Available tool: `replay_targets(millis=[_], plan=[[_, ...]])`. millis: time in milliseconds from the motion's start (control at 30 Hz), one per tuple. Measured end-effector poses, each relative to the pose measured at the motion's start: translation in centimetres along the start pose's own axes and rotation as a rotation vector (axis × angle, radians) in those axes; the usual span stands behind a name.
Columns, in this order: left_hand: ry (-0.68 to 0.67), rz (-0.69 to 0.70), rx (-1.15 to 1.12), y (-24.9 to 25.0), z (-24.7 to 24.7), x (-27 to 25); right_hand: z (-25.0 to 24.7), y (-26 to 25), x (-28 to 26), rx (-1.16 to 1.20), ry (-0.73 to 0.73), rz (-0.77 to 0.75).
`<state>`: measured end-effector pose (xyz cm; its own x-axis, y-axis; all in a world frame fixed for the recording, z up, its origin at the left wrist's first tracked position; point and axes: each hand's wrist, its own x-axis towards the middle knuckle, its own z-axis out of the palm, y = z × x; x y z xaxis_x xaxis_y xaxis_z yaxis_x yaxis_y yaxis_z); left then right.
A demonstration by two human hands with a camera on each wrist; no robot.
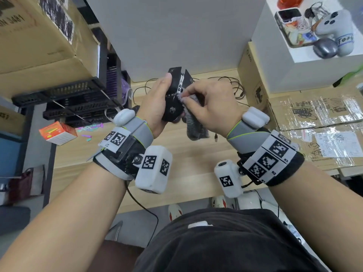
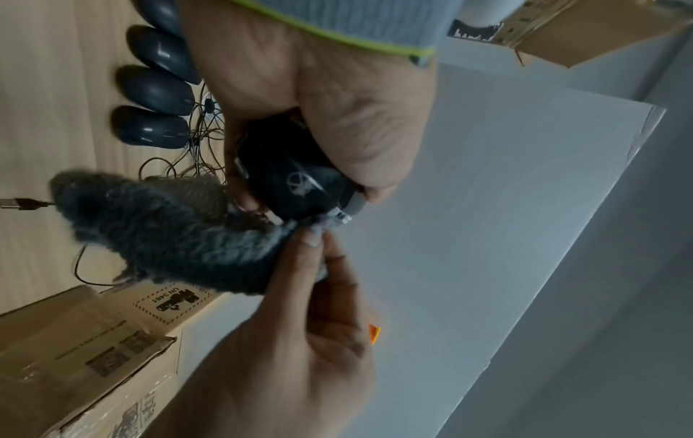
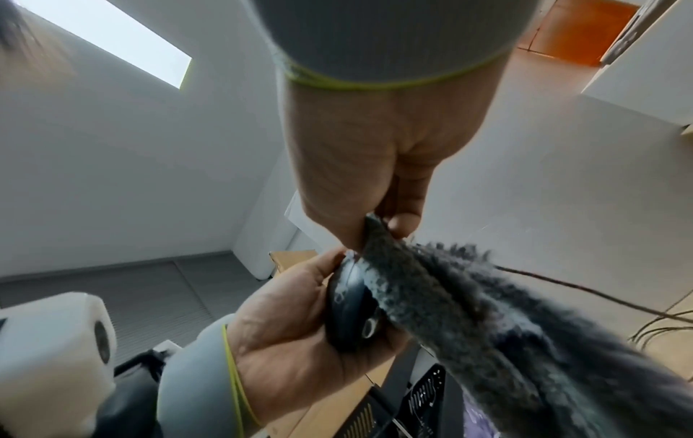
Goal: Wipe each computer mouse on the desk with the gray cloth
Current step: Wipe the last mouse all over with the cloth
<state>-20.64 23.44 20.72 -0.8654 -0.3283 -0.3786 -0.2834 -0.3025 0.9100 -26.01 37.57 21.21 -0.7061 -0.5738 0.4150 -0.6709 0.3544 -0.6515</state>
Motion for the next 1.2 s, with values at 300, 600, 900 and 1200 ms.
replay_targets(millis=[300, 600, 900, 1200], plan=[[0.013, 0.024, 0.102, 0.6, 0.0, 0.0, -0.5, 0.4, -0.1, 0.008, 0.021, 0.033], [0.040, 0.022, 0.065, 0.9, 0.0, -0.2, -0.4, 1.8, -1.0, -0.023, -0.109, 0.135], [0.003, 0.036, 0.019, 0.6, 0.4, -0.8, 0.4, 0.8, -0.8, 0.025, 0.026, 0.009], [0.013, -0.012, -0.015, 0.4, 0.0, -1.3, -1.8, 1.2, -0.4, 0.154, 0.044, 0.161]])
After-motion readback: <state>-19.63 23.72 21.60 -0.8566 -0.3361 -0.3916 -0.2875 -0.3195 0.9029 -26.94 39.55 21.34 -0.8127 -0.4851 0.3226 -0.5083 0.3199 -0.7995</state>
